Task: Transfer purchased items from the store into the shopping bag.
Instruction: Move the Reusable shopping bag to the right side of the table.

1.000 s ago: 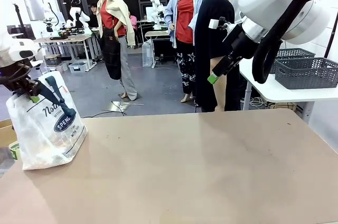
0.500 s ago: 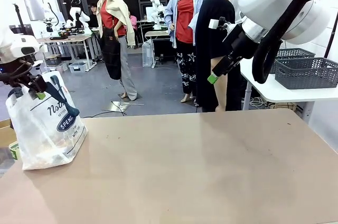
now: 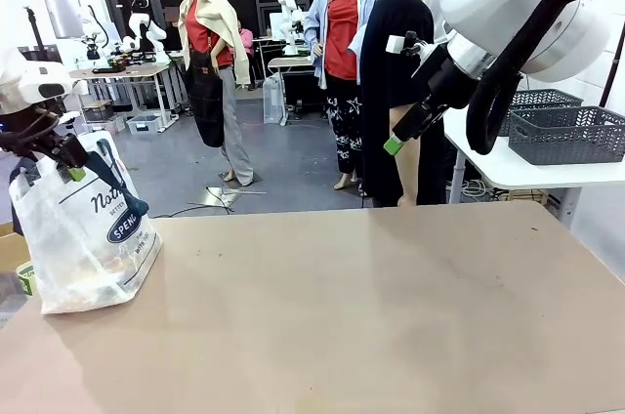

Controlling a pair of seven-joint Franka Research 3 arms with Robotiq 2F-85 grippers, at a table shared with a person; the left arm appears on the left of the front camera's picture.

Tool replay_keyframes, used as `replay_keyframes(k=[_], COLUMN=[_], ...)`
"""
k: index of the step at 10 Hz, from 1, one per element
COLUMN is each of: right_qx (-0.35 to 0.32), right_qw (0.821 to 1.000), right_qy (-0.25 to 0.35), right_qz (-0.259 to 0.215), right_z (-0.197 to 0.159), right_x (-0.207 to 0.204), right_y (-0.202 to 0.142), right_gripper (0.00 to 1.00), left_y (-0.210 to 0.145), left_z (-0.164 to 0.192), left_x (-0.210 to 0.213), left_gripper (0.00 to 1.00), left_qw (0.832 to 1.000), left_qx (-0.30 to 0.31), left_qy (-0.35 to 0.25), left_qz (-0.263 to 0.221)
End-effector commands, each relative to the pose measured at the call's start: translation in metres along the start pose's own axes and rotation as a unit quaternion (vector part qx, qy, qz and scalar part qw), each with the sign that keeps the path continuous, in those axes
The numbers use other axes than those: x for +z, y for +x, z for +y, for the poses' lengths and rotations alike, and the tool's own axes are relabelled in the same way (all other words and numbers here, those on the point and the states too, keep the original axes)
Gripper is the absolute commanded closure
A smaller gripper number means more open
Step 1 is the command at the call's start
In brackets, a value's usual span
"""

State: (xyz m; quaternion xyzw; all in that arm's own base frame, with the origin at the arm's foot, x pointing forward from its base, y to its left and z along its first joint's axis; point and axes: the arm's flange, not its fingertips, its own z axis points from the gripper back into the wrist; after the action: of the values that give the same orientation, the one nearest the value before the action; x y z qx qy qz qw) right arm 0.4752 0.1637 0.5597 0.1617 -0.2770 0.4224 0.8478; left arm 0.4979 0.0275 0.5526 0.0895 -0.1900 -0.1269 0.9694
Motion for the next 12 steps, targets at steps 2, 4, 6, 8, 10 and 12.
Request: replay_keyframes(k=[2, 4, 6, 8, 10, 12], right_qx=[-0.005, -0.005, -0.005, -0.005, -0.005, -0.005], right_qw=[1.0, 1.0, 1.0, 1.0, 1.0, 1.0], right_qy=[-0.001, -0.001, -0.001, -0.001, -0.001, -0.001], right_qz=[0.009, 0.009, 0.009, 0.009, 0.009, 0.009], right_z=[0.0, 0.0, 0.0, 0.0, 0.0, 0.0], right_x=[-0.001, -0.001, -0.001, -0.001, -0.001, -0.001], right_y=[0.003, 0.003, 0.003, 0.003, 0.003, 0.003], right_gripper=[0.0, 0.0, 0.0, 0.0, 0.0, 0.0], left_y=[-0.001, 0.005, 0.016, 0.032, 0.049, 0.064], left_z=[-0.005, -0.007, -0.013, -0.029, -0.048, -0.064], left_x=[0.018, 0.034, 0.053, 0.069, 0.074, 0.065], left_gripper=[0.0, 0.0, 0.0, 0.0, 0.0, 0.0], left_qw=[1.0, 1.0, 0.999, 0.992, 0.977, 0.96], left_qx=[-0.016, -0.014, -0.045, -0.099, -0.164, -0.218], left_qy=[0.007, 0.011, -0.008, -0.069, -0.118, -0.159], left_qz=[0.006, 0.018, -0.013, -0.043, -0.066, -0.077])
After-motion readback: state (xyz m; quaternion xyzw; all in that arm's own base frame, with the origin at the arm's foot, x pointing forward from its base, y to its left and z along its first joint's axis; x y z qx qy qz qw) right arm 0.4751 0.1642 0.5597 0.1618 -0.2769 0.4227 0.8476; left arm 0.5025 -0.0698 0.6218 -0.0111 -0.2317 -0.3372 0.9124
